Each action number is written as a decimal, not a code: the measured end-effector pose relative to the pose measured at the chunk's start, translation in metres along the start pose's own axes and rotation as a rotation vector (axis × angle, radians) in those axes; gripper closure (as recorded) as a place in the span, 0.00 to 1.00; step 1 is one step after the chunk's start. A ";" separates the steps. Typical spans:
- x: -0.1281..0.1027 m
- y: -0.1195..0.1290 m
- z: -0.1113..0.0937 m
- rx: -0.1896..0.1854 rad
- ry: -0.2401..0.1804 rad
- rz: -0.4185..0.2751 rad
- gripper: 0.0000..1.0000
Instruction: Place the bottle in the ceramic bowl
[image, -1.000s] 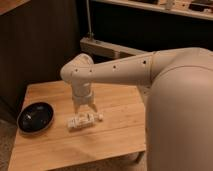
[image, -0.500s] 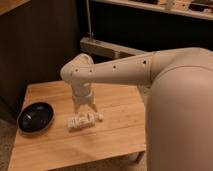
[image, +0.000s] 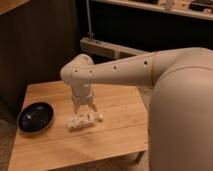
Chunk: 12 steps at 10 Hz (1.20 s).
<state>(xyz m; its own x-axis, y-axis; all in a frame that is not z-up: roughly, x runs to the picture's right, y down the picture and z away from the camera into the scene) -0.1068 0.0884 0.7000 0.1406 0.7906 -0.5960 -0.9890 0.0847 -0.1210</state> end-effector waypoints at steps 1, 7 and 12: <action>-0.003 0.002 -0.003 -0.013 -0.026 -0.075 0.35; -0.059 0.005 -0.009 -0.010 -0.197 -0.645 0.35; -0.064 0.004 -0.009 -0.005 -0.204 -0.665 0.35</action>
<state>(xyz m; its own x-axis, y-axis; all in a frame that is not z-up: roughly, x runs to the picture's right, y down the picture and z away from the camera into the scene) -0.1194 0.0327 0.7302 0.7051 0.6697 -0.2329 -0.6952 0.5884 -0.4129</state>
